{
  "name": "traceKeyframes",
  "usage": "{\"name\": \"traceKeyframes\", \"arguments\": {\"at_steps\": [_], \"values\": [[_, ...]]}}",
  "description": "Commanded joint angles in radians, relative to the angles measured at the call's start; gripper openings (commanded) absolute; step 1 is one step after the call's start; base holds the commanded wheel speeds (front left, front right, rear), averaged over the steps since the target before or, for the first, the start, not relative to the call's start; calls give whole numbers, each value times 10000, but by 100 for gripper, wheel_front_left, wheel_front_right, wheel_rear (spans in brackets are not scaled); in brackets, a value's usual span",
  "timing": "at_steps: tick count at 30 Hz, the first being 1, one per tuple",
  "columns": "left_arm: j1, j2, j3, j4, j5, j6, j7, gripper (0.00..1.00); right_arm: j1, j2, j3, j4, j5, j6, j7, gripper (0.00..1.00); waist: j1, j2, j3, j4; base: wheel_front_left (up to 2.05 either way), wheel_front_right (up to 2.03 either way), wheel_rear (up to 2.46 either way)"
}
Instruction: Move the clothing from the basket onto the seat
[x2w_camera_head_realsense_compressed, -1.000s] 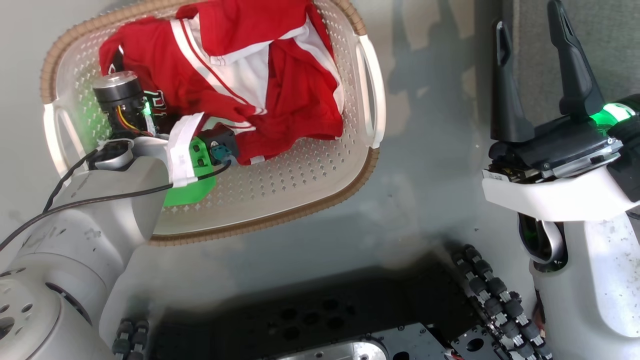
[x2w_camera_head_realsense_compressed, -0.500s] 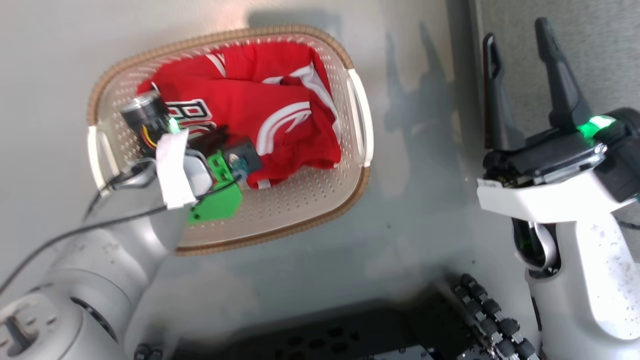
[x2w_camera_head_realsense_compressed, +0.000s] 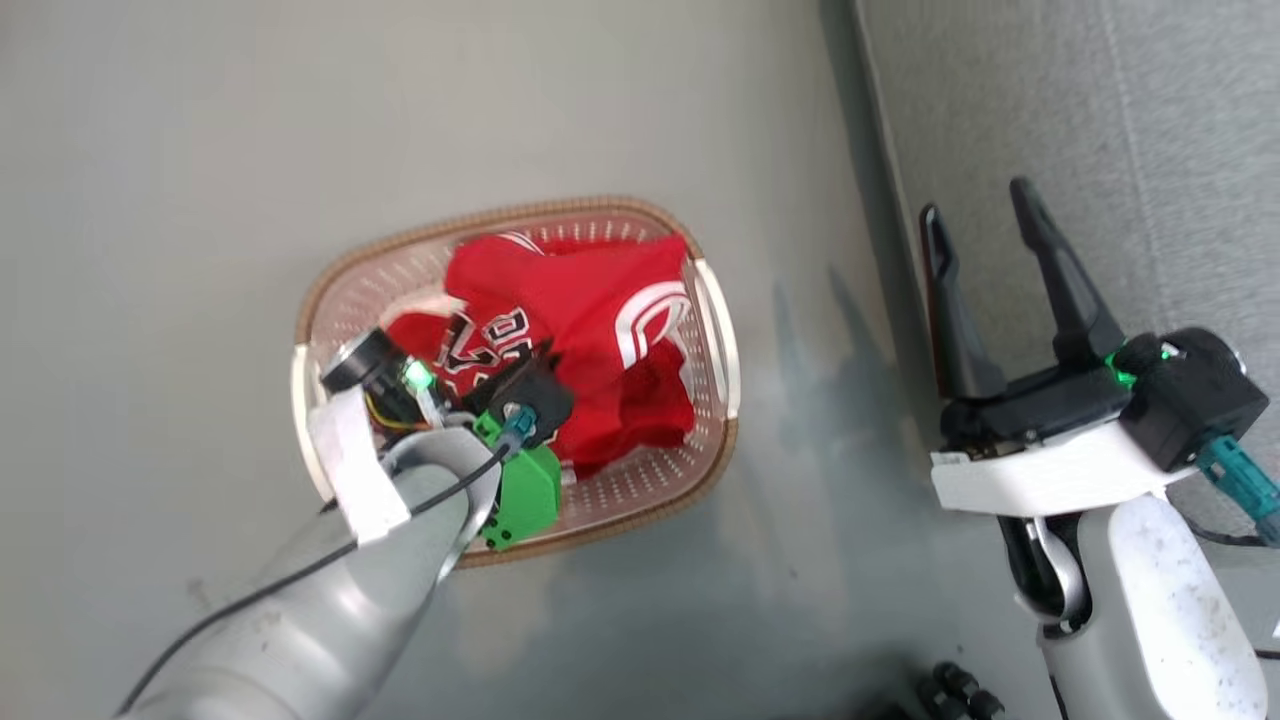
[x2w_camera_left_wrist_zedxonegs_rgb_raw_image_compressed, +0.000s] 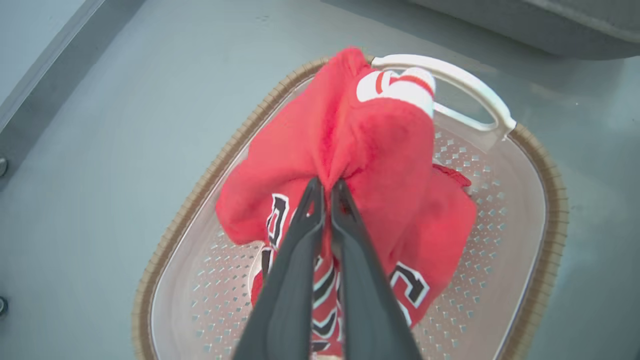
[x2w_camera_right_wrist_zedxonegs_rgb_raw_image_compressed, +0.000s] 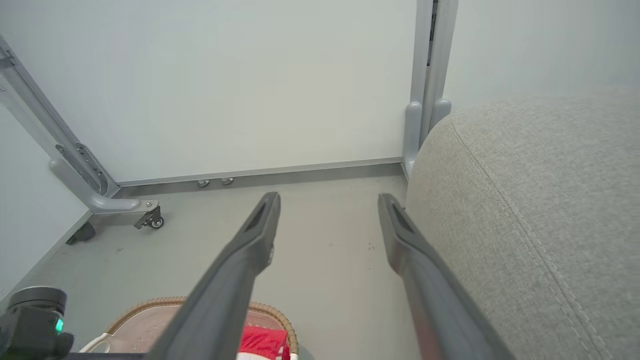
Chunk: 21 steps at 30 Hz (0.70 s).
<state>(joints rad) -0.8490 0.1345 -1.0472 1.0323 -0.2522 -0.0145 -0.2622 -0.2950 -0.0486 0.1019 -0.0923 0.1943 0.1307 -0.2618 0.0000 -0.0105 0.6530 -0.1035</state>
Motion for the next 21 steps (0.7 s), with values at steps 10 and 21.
{"name": "traceKeyframes", "arguments": {"at_steps": [10,21], "values": [[2640,753,1516,-3076,-735,880,-36,0,1581,-36,240,498,43,-1,-51,100,0,105,-3838,363,0,0,0],[5100,747,3241,-5999,-862,1267,-39,0,2880,-35,701,948,2,-1,-49,100,0,105,-5802,377,0,0,0]]}}
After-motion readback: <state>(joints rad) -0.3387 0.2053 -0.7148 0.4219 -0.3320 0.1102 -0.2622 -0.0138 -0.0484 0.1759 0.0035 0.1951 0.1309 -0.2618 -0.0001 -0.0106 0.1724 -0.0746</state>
